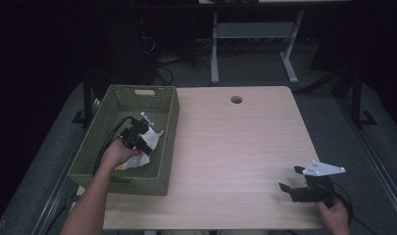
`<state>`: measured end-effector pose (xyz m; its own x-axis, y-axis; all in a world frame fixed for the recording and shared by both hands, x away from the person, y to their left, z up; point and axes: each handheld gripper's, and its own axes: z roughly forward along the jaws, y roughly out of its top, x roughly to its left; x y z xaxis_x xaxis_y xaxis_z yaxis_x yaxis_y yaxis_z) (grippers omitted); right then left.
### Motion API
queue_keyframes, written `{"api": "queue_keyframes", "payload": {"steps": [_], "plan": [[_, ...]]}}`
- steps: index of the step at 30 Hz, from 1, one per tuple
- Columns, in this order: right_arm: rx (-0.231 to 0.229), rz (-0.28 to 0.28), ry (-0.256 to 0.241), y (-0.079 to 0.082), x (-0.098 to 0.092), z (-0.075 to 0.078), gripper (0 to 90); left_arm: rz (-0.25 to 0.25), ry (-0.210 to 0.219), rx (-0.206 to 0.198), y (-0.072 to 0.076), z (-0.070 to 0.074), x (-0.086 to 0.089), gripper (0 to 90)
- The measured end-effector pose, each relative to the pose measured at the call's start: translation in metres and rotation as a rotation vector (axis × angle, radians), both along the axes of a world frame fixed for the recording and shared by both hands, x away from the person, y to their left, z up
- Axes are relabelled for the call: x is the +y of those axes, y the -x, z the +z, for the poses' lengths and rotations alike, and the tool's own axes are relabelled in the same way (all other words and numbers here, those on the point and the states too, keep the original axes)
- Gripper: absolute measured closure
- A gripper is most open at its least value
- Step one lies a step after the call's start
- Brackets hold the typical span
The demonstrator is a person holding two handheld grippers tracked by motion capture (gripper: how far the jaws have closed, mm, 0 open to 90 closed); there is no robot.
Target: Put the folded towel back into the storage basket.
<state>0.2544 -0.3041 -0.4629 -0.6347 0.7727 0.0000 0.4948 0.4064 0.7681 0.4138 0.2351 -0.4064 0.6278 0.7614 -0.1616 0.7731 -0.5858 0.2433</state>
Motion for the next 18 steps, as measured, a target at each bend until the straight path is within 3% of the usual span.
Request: {"api": "queue_keyframes", "payload": {"steps": [1, 3, 6, 9, 11, 18], "plan": [[0.001, 0.000, -0.001, 0.000, 0.000, 0.000, 13.6, -0.011, 0.007, 0.005, 0.000, -0.001, -0.001, 85.1], [0.002, 0.001, 0.001, 0.000, 0.000, 0.000, 13.6, -0.012, -0.021, 0.023, 0.000, -0.007, -0.004, 83.4], [0.003, 0.003, 0.002, 0.001, 0.001, 0.000, 13.6, -0.004, -0.028, 0.037, -0.002, -0.012, -0.002, 73.8], [0.000, 0.004, -0.001, 0.001, 0.000, 0.000, 13.6, 0.009, 0.004, 0.013, -0.001, -0.007, 0.000, 61.9], [0.000, -0.001, -0.006, 0.000, 0.000, 0.001, 13.6, 0.022, 0.031, -0.011, 0.000, -0.001, 0.004, 60.3], [0.007, 0.004, 0.000, -0.001, 0.003, 0.000, 13.6, 0.041, 0.052, -0.070, 0.007, 0.012, 0.011, 56.3]]}}
